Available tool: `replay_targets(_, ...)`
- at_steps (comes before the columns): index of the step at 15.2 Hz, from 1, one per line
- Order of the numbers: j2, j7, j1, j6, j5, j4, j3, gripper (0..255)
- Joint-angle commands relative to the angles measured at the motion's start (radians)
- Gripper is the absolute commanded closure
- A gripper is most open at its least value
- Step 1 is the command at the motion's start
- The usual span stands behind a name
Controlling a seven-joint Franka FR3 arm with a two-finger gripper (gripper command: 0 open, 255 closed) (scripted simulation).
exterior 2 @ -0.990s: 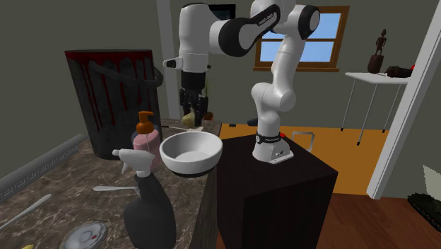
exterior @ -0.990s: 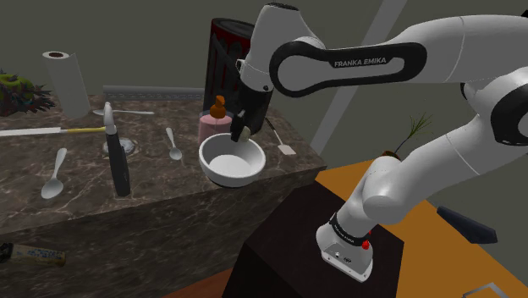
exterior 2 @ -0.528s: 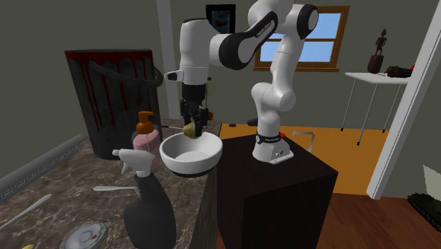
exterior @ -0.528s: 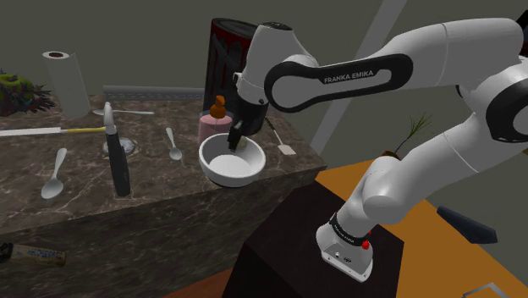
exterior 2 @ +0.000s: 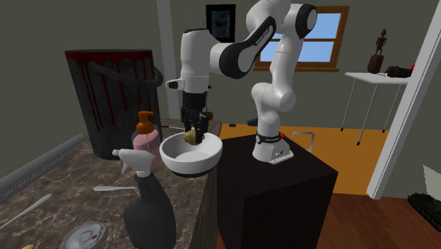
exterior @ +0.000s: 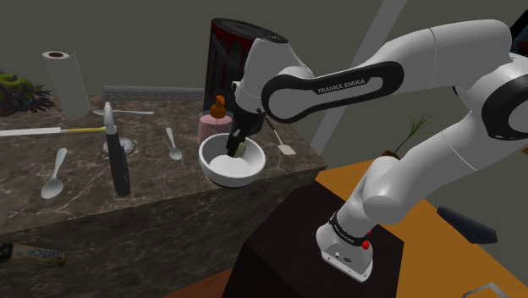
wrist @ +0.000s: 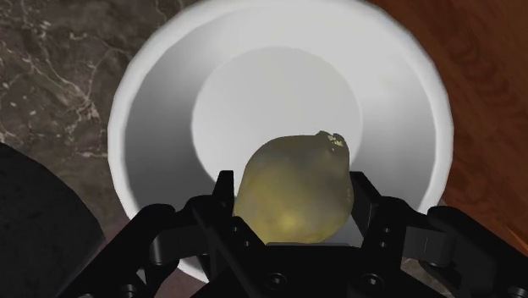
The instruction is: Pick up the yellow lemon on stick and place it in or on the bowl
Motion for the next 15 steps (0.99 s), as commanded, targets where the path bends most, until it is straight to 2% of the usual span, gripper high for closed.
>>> replay_targets(1, 0.000, 0.000, 0.000, 0.001, 0.000, 0.000, 0.000, 255)
replay_targets(3, 0.000, 0.000, 0.000, 0.001, 0.000, 0.000, 0.000, 255)
replay_targets(4, 0.000, 0.000, 0.000, 0.001, 0.000, 0.000, 0.000, 0)
replay_targets(9, 0.000, 0.000, 0.000, 0.001, 0.000, 0.000, 0.000, 0)
replay_targets(13, -0.061, -0.008, 0.002, -0.136, 0.006, 0.077, -0.013, 0)
replay_targets(15, -0.061, -0.008, 0.003, -0.136, 0.006, 0.077, -0.013, 0)
